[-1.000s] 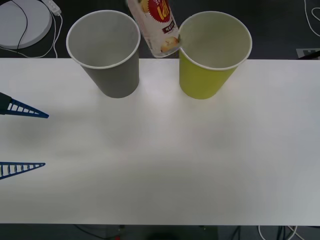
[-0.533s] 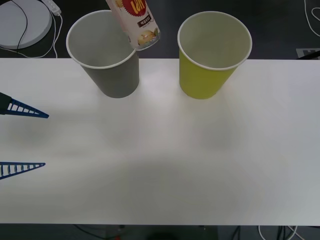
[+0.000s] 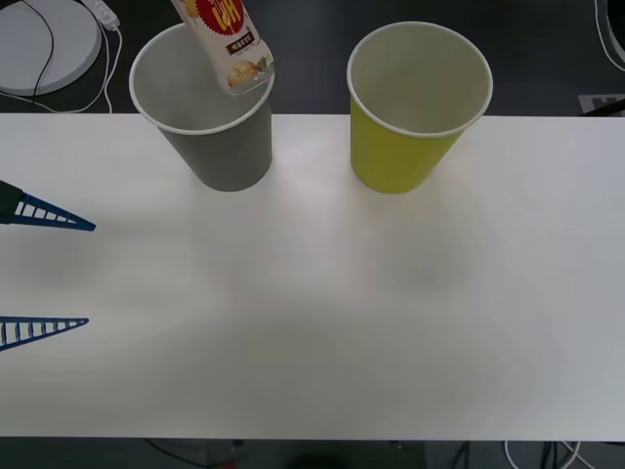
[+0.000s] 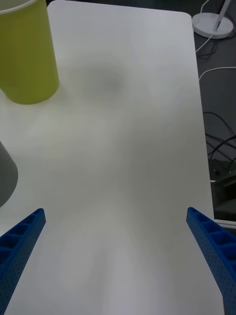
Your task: Put the can into the green bin and the plastic bottle into the gray bin
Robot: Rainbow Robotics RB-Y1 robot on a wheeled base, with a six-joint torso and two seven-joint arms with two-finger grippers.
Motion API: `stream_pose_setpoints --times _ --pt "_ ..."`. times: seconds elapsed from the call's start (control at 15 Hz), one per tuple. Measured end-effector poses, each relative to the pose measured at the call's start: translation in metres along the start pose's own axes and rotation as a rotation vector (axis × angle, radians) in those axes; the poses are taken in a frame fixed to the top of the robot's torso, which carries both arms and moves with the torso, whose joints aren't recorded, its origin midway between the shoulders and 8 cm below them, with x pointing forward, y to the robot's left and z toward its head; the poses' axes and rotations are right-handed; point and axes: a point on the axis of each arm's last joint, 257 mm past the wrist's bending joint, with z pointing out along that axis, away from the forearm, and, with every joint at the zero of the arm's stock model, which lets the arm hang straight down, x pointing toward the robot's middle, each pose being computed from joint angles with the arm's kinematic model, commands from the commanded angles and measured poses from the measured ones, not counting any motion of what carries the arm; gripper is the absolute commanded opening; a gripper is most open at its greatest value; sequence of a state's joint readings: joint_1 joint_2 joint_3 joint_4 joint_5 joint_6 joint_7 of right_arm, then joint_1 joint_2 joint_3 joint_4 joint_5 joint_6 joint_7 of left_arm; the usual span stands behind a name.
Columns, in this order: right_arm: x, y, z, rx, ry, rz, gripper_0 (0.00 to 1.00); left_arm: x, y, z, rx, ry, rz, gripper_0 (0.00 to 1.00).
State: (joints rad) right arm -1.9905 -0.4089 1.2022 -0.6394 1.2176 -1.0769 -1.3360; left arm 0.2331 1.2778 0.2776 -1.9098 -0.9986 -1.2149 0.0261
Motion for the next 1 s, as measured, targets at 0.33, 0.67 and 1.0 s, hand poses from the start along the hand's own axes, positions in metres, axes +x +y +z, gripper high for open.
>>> stream_pose_setpoints --times 0.33,0.67,1.0 --pt "-0.008 0.000 0.011 0.041 -0.006 0.002 0.00 0.000 0.000 0.000 0.000 0.000 0.000 1.00" --pt "-0.016 0.006 0.028 0.073 -0.030 -0.004 0.00 0.000 0.000 0.000 0.000 0.000 0.000 1.00" --pt "-0.019 0.011 0.031 0.071 -0.036 -0.011 0.00 0.000 0.000 0.000 0.000 0.000 0.000 1.00"
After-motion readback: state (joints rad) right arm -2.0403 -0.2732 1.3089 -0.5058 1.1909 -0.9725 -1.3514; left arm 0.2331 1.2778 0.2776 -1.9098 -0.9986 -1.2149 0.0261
